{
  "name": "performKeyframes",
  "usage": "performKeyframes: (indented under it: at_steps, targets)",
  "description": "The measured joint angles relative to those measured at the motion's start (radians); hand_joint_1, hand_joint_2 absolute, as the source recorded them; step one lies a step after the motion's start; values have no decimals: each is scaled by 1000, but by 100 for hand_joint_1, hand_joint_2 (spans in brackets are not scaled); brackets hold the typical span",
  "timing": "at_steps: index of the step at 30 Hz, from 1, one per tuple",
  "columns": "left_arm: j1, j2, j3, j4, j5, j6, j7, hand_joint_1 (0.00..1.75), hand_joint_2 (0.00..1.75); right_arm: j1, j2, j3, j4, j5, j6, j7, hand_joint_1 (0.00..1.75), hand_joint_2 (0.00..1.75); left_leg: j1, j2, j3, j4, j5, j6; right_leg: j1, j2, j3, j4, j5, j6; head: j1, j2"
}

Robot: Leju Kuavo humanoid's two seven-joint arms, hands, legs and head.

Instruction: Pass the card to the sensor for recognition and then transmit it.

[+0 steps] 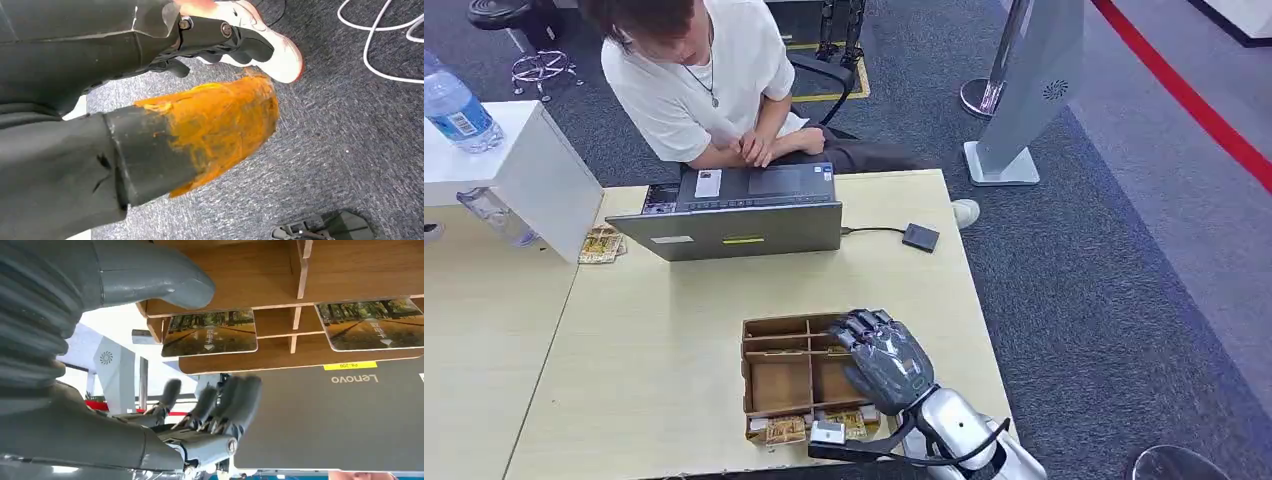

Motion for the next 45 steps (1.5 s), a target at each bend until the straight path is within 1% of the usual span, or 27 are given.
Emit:
performKeyframes:
  at_steps: [9,12,13,15,17,18,20,21,22,23,24,28,29,31,38,43,45]
  targets:
    - [0,0,-1,0,-1,-1,0,0,0,0,-1,-3,1,0,0,0,73,175,0,0,0,0,0,0,0,0,0,0,0,0,0,0]
    - [0,0,-1,0,-1,-1,0,0,0,0,-1,-3,1,0,0,0,77,175,0,0,0,0,0,0,0,0,0,0,0,0,0,0]
    - [0,0,-1,0,-1,-1,0,0,0,0,-1,-3,2,0,0,0,86,175,0,0,0,0,0,0,0,0,0,0,0,0,0,0]
    - [0,0,-1,0,-1,-1,0,0,0,0,-1,-4,2,0,0,0,86,175,0,0,0,0,0,0,0,0,0,0,0,0,0,0]
    - [0,0,-2,0,-2,-2,0,0,0,0,-1,-4,2,0,0,0,113,175,0,0,0,0,0,0,0,0,0,0,0,0,0,0]
    - [0,0,-2,0,-2,-2,0,0,0,0,-1,-4,2,0,0,0,113,175,0,0,0,0,0,0,0,0,0,0,0,0,0,0]
    - [0,0,-2,0,-3,-2,0,0,0,0,-1,-4,2,0,0,0,145,175,0,0,0,0,0,0,0,0,0,0,0,0,0,0]
    - [0,0,-2,0,-4,-2,0,0,0,0,-2,-4,2,0,0,0,143,175,0,0,0,0,0,0,0,0,0,0,0,0,0,0]
    - [0,0,-3,0,-6,-2,0,0,0,0,-2,-5,2,0,0,0,145,175,0,0,0,0,0,0,0,0,0,0,0,0,0,0]
    - [0,0,-4,0,-8,-3,0,0,0,0,-2,-5,2,0,0,0,152,175,0,0,0,0,0,0,0,0,0,0,0,0,0,0]
    - [0,0,-5,0,-9,-3,0,0,0,0,-2,-5,2,0,0,0,152,175,0,0,0,0,0,0,0,0,0,0,0,0,0,0]
    - [0,0,-5,0,-10,-3,0,0,0,0,-3,-7,2,0,0,0,166,175,0,0,0,0,0,0,0,0,0,0,0,0,0,0]
    - [0,0,-5,0,-11,-4,0,0,0,0,-3,-7,2,0,0,0,166,175,0,0,0,0,0,0,0,0,0,0,0,0,0,0]
    - [0,0,-6,0,-11,-4,0,0,0,0,-3,-7,2,1,0,0,173,175,0,0,0,0,0,0,0,0,0,0,0,0,0,0]
    - [0,0,-6,0,-12,-5,0,0,0,-1,-3,-7,-6,20,-16,0,175,175,0,0,0,0,0,0,0,0,0,0,0,0,0,0]
    - [-1,0,-8,0,-13,-5,0,0,0,6,-4,-7,-26,42,-73,-8,175,175,0,0,0,0,0,0,0,0,0,0,0,0,0,0]
    - [-1,0,-9,0,-15,-5,0,0,0,15,-4,-8,-47,56,-115,-10,175,175,0,0,0,0,0,0,0,0,0,0,0,0,0,0]
